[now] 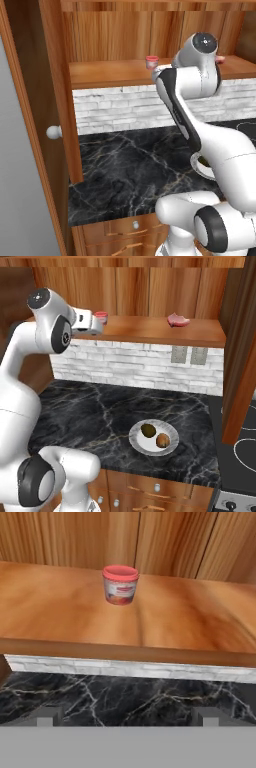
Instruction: Pick the avocado and bread from the counter and place them on the plate. Then pick the jam from the cabinet and place it next to the plate. Lastly close the cabinet door.
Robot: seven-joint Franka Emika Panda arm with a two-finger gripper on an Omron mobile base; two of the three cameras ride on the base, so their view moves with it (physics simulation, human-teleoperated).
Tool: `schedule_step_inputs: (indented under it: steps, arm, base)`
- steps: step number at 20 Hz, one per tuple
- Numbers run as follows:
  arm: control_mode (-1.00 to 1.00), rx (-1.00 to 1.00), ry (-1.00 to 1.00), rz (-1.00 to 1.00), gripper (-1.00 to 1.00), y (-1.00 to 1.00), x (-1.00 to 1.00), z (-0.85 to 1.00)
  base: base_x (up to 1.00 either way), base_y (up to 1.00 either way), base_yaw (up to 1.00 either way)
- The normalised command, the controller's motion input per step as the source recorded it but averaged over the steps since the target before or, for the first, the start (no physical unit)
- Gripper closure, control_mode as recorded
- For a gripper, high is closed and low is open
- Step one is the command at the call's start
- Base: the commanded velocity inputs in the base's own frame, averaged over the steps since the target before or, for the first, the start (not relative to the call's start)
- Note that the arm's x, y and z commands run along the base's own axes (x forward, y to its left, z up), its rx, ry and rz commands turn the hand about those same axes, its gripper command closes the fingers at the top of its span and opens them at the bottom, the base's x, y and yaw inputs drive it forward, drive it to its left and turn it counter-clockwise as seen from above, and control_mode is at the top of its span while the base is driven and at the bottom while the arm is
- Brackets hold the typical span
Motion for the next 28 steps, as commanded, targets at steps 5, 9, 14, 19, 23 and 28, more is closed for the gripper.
schedule_step_inputs:
  steps: [5,9,14,19,23,28]
  arm:
    - [-1.0,0.0,0.0,0.0,-1.0,0.01,0.43,0.0]
    - [-1.0,0.0,0.0,0.0,-1.0,0.0,0.5,0.0]
    - [-1.0,0.0,0.0,0.0,-1.0,0.0,0.56,0.0]
    - [-1.0,0.0,0.0,0.0,-1.0,0.0,0.58,0.0]
    - [-1.0,0.0,0.0,0.0,-1.0,0.0,0.56,0.0]
    - [-1.0,0.0,0.0,0.0,-1.0,0.0,0.49,0.0]
  base:
    - [0.0,0.0,0.0]
    - [0.0,0.0,0.0]
    - [0.0,0.0,0.0]
    - [0.0,0.0,0.0]
    - [0.0,0.0,0.0]
    - [0.0,0.0,0.0]
